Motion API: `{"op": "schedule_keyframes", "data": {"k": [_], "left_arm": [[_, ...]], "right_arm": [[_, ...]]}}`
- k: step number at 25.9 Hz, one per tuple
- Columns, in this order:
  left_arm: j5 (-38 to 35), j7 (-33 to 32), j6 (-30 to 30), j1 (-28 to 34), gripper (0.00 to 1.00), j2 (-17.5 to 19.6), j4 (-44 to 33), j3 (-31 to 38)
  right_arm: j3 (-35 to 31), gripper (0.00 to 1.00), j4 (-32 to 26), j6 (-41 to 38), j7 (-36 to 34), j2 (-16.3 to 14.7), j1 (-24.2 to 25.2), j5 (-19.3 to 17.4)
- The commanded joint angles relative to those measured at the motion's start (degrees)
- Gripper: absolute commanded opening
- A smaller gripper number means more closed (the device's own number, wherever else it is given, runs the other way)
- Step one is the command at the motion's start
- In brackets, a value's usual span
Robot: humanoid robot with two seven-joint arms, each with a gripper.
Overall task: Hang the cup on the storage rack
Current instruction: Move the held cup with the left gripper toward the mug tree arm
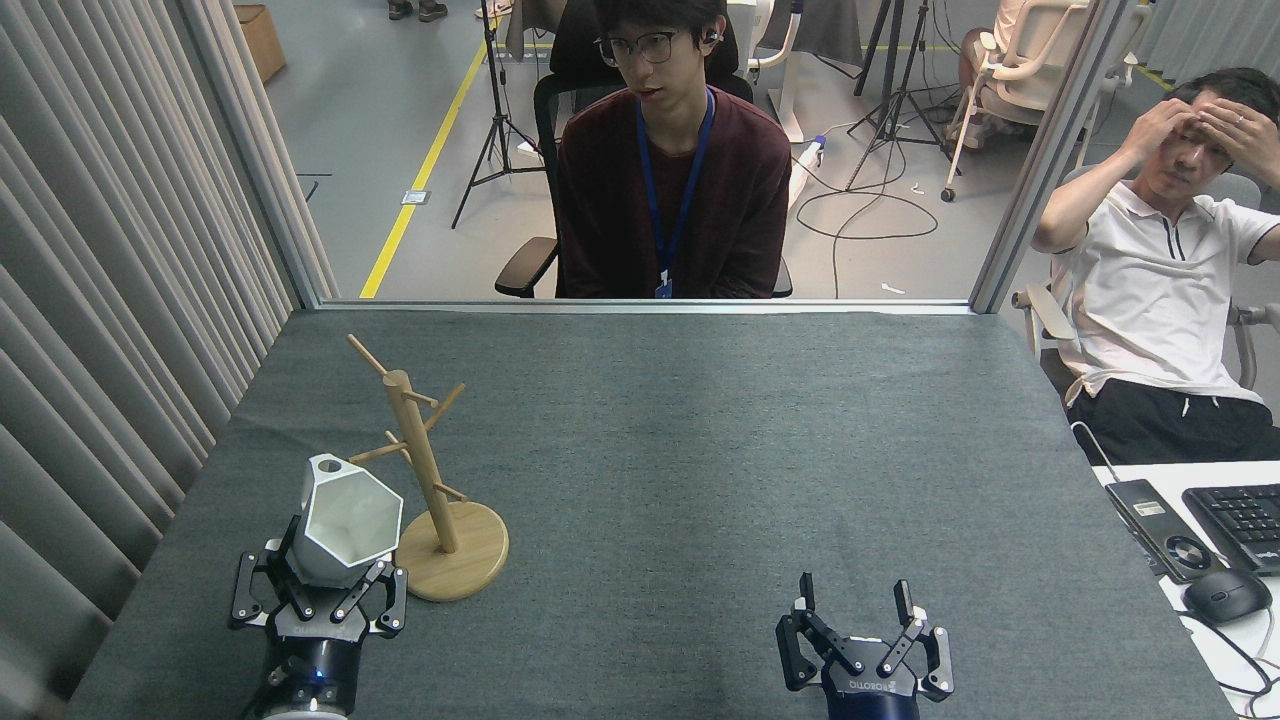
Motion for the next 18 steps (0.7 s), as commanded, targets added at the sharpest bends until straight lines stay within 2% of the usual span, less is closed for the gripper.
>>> {"op": "schedule_keyframes", "data": {"k": [1,9,18], "left_arm": [[-1.2,0.0,0.2,-1.8,0.43,0.0,1.6,0.0],[-3.6,0.1,0.2,-3.3,0.43,0.0,3.4,0.0],[-5.7,0.1,0.2,-6.7,0.49,-0.9,6.9,0.0]], "right_arm": [[0.0,0.98,0.0,-0.1,-0.2,0.1,0.0,0.0],[-0.1,0.98,0.0,-0.2,-0.3,0.0,0.0,0.0],[-0.3,0.98,-0.1,-0.2,-0.3,-0.7,-0.1,-0.1]]}}
